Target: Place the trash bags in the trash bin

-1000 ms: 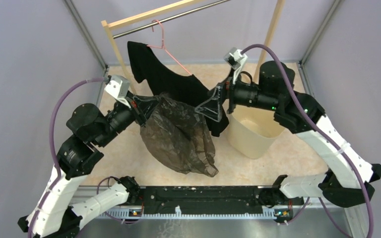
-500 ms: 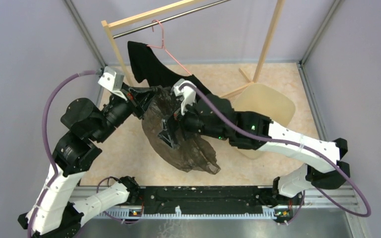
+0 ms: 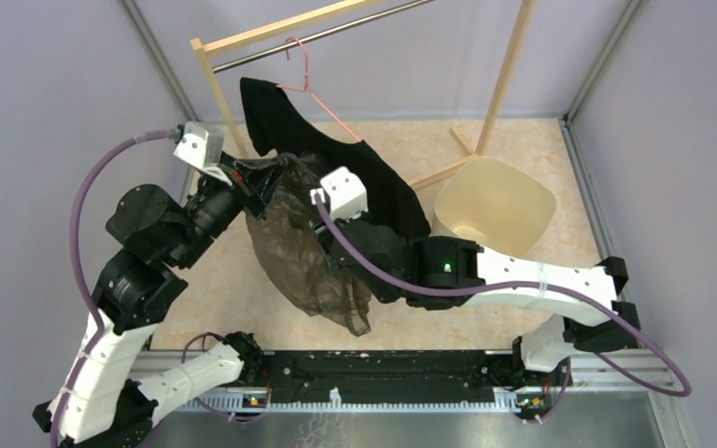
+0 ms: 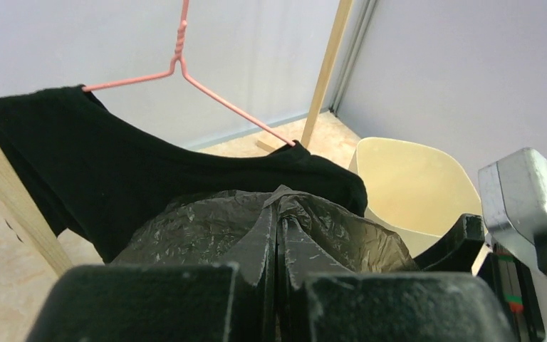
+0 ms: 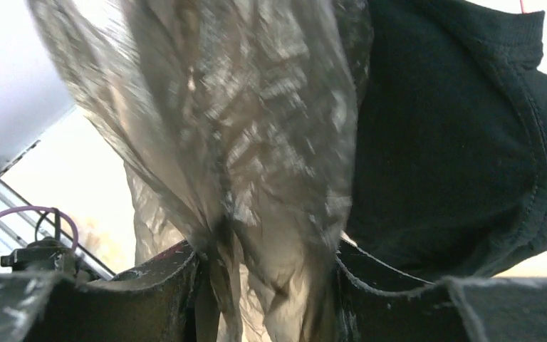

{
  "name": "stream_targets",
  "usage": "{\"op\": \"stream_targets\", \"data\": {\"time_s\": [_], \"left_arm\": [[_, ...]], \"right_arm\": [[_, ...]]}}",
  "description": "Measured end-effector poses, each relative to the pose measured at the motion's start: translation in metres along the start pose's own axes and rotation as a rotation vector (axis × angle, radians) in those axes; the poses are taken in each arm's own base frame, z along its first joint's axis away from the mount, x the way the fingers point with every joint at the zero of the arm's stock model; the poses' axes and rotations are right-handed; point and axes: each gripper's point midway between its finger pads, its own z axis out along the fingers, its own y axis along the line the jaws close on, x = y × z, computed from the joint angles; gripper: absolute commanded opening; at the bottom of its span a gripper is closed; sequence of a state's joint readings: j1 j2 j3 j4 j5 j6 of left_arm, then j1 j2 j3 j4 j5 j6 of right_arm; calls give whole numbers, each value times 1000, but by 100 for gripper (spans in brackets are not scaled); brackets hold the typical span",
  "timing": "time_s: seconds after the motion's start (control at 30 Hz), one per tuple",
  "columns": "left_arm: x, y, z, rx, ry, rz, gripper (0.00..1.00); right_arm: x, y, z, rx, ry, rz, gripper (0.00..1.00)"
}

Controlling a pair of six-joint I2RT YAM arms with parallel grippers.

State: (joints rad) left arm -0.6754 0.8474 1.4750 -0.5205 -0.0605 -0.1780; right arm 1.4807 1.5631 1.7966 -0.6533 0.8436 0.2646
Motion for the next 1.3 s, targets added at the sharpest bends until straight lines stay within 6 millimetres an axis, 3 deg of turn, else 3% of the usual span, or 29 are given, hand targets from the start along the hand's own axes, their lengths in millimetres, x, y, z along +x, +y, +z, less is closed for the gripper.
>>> {"op": "stream_targets", "data": {"time_s": [0.1,0.33,0.53,0.63,0.73,0.87,0.97,1.13,1.3], "left_arm": [[-10,-1,-7,1,-22,6,0],[-42,-7,-32,33,-121,0,0],[-45,-36,-43,200,-151,0,4],[-36,-62,-50,357,-149,-14,7],[-20,-87,-53,521,-136,-66,7],[12,-107,-43,657,-52,-156,10],[27,-117,-30,722,-5,-221,10],[47,-131,-3,803,61,-351,14],[79,-160,26,880,182,-463,21]], "right_arm": [[2,-8,-2,-15,-10,48,35],[-1,-40,18,-27,-21,235,0],[-10,-37,19,-61,-41,277,0],[-19,-47,14,-49,-70,288,0],[-43,-66,-4,-45,-144,328,0],[-75,-107,-51,-42,-280,417,0],[-88,-138,-82,-11,-357,473,0],[-96,-169,-108,45,-416,516,0],[-88,-186,-112,123,-414,501,0]]}}
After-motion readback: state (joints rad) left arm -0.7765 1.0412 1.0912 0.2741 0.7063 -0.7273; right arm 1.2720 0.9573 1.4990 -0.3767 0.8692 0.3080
